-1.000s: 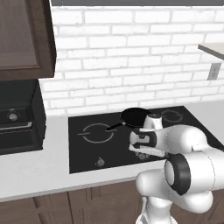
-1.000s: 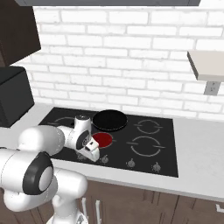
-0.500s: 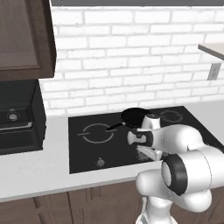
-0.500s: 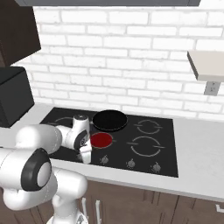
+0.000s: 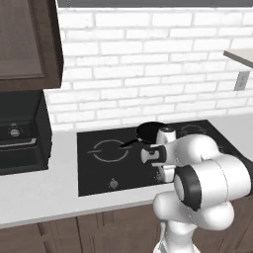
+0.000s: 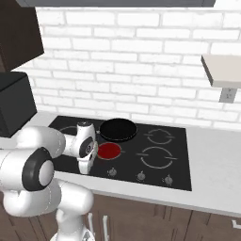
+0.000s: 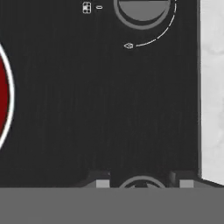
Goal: Turn off the front center burner of the stove.
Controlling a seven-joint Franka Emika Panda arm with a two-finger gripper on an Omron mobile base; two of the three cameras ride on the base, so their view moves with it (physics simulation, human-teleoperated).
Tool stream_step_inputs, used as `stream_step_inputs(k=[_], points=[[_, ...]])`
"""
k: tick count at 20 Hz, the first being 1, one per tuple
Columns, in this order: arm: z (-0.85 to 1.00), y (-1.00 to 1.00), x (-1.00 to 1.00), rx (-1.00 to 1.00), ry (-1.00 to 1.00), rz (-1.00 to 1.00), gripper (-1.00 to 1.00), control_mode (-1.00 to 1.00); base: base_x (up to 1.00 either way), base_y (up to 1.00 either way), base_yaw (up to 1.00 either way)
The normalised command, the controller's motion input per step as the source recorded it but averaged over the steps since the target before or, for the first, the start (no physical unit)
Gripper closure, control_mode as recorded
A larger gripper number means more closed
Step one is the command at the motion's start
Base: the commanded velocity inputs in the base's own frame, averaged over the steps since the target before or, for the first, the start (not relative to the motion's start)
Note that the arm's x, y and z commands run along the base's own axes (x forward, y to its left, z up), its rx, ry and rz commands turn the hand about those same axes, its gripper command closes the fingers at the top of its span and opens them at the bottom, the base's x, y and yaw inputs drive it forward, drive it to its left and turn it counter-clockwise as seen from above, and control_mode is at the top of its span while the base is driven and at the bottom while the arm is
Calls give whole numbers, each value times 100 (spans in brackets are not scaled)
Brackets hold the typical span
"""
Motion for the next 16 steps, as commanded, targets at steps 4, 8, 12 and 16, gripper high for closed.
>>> stream_step_inputs(k=[4, 8, 12, 16], points=[[-41, -2, -5, 0, 0, -75, 100, -100, 0, 0, 0], [-41, -1, -16, 0, -5, -78, 100, -100, 0, 0, 0], [-42, 0, -21, 0, -13, -82, 100, -100, 0, 0, 0], [-33, 0, -6, 0, -18, -85, 100, -100, 0, 0, 0]])
